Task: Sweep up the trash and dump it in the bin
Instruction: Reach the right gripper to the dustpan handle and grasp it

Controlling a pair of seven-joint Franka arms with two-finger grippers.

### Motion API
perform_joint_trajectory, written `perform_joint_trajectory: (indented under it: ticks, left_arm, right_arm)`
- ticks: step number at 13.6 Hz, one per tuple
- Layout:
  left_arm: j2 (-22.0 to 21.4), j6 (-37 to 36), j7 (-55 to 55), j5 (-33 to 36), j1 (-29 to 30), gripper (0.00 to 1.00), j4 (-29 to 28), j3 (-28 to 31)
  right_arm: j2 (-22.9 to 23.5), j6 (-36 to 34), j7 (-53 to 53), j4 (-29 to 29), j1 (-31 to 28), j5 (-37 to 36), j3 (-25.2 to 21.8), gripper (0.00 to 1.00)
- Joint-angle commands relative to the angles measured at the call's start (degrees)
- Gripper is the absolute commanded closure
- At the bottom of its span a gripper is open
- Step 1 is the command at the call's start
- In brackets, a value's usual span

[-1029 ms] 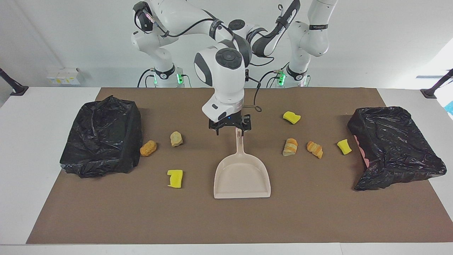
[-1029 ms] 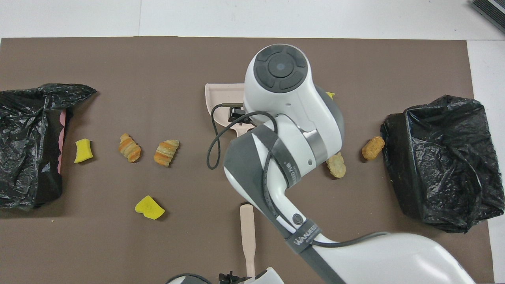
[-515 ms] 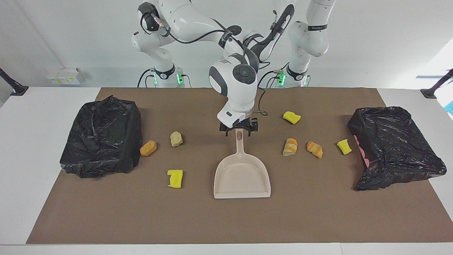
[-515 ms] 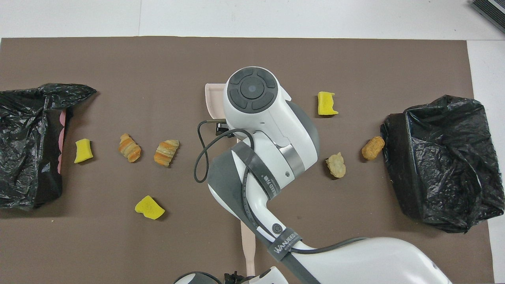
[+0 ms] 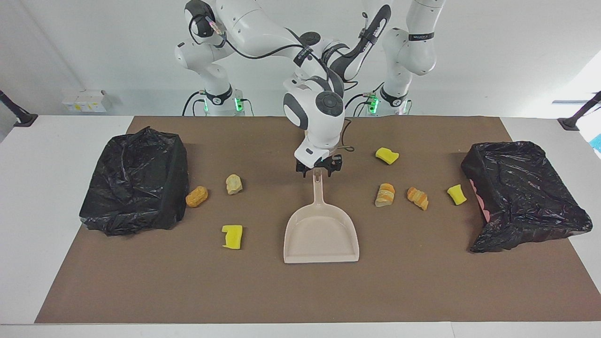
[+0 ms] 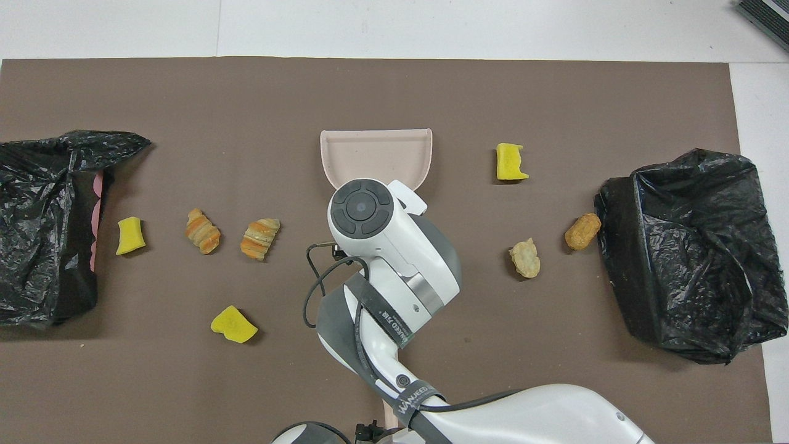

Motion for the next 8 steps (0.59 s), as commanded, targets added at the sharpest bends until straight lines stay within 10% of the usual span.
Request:
perform_joint_trajectory:
  ticks: [1, 2, 3, 8]
  left_arm:
    - [-0.8, -1.4, -0.6, -0.1, -0.7, 0.65, 0.3, 0.5]
    - [-0.8, -1.6, -0.4, -0.2, -0.7, 0.94, 0.3, 0.6]
    - [-0.8, -2.5, -0.2, -0.1, -0.5, 1.0, 0.3, 0.9]
    - [-1.4, -6.2, 0.1, -0.1, 3.5, 1.0, 1.6, 1.0]
  right_arm:
    - [-1.9, 3.3, -0.5, -2.9, -1.4, 0.1, 0.6, 0.21]
    - [-1.9, 4.1, -0.3, -3.0, -1.4, 0.1, 0.6, 0.22]
    - [-1.8, 4.4, 0.0, -3.0, -1.4, 0.1, 0.6, 0.26]
    - [-1.7, 4.4, 0.7, -2.9, -1.5, 0.9, 0.6, 0.65]
